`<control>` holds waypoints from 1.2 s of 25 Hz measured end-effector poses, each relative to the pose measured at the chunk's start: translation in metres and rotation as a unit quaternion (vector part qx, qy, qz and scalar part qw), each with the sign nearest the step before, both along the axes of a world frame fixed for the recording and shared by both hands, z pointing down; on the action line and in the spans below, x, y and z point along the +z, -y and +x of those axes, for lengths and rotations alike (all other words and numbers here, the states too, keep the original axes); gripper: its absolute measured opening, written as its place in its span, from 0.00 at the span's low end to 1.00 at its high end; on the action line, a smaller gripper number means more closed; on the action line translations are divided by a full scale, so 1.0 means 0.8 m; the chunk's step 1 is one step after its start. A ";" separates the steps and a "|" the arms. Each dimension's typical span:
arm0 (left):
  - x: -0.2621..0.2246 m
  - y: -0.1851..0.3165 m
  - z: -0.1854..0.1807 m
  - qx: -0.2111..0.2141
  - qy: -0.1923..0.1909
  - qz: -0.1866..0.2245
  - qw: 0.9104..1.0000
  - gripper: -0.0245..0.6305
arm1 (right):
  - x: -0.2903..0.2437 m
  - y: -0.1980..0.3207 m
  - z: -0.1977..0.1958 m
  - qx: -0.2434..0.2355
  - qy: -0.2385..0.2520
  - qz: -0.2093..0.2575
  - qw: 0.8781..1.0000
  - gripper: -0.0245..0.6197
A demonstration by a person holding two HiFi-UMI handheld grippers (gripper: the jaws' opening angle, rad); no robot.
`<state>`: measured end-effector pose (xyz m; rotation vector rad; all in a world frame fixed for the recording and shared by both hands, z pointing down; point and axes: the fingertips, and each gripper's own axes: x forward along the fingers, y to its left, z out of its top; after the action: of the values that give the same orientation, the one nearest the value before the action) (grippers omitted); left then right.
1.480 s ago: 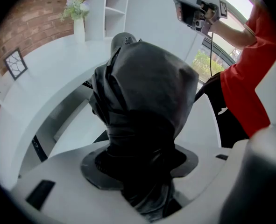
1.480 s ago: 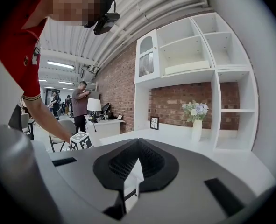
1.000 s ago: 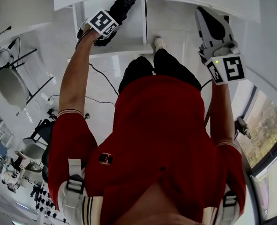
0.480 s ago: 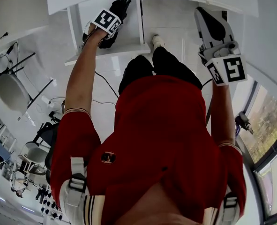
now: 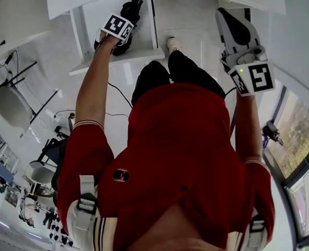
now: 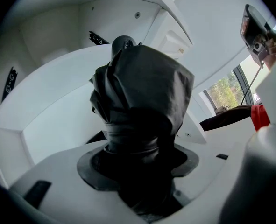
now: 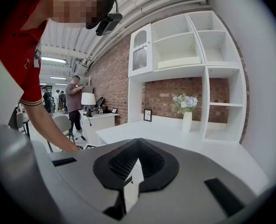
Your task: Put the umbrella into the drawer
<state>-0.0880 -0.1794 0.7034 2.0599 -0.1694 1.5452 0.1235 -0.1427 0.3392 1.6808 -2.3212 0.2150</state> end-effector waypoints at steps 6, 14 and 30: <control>0.004 0.001 -0.001 -0.022 -0.007 0.020 1.000 0.44 | 0.002 -0.003 -0.006 -0.004 0.001 -0.001 1.000 0.04; 0.000 0.010 -0.011 -0.046 -0.024 0.047 0.998 0.45 | 0.007 -0.010 -0.005 -0.004 0.003 -0.005 1.000 0.04; -0.190 0.063 0.013 -0.124 -0.197 0.203 0.951 0.39 | 0.019 0.014 -0.068 -0.078 0.048 0.003 0.996 0.04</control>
<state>-0.0775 -0.2299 0.5512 2.5041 -0.6105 0.9807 0.0690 -0.1537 0.3545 1.5130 -2.5122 0.2632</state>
